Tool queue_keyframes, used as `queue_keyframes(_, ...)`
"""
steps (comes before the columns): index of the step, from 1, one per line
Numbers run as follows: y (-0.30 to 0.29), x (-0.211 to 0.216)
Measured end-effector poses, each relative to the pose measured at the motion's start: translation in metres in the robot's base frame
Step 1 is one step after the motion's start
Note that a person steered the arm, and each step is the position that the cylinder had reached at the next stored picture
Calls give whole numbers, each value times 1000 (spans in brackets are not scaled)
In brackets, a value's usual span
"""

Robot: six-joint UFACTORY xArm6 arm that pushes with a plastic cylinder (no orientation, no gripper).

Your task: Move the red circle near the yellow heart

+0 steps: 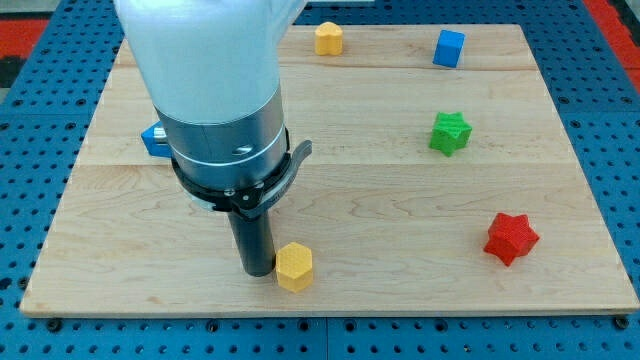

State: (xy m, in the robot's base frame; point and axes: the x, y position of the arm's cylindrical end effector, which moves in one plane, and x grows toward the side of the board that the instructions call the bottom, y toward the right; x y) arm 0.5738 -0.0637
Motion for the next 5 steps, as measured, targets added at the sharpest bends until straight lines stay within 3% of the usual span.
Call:
queue_keyframes(1, -51, -12)
queue_keyframes(2, -51, -44)
queue_keyframes(3, -31, -63)
queue_keyframes(4, 14, -57)
queue_keyframes(5, 16, -56)
